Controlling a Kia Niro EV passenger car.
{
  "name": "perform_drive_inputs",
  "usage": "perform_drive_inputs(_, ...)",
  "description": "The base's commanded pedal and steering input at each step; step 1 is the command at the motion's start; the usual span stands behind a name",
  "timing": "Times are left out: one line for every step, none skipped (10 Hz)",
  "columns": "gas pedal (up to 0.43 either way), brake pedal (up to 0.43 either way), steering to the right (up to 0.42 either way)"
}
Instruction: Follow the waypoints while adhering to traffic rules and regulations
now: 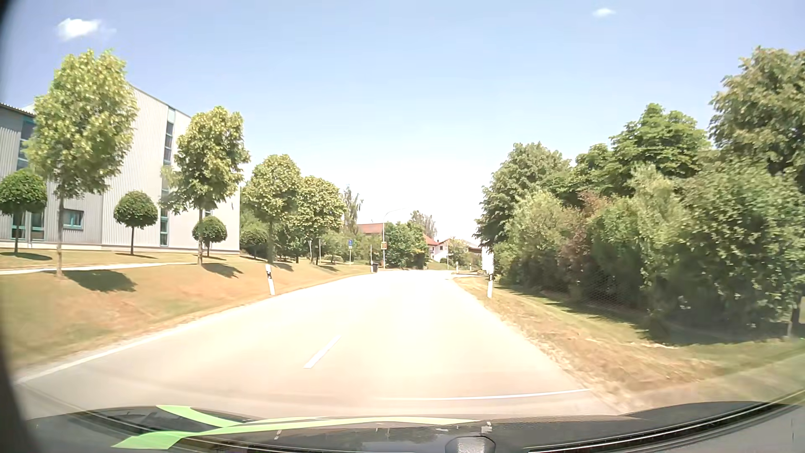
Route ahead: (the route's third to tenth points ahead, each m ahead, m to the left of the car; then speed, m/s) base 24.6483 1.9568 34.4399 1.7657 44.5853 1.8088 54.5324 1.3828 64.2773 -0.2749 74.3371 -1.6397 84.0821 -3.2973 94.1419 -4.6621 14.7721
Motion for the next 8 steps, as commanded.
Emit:
perform_drive_inputs(0.138, 0.000, -0.006)
perform_drive_inputs(0.138, 0.000, -0.006)
perform_drive_inputs(0.138, 0.000, -0.006)
perform_drive_inputs(0.098, 0.000, -0.006)
perform_drive_inputs(0.087, 0.000, -0.006)
perform_drive_inputs(0.098, 0.000, -0.006)
perform_drive_inputs(0.110, 0.000, -0.005)
perform_drive_inputs(0.118, 0.000, -0.003)
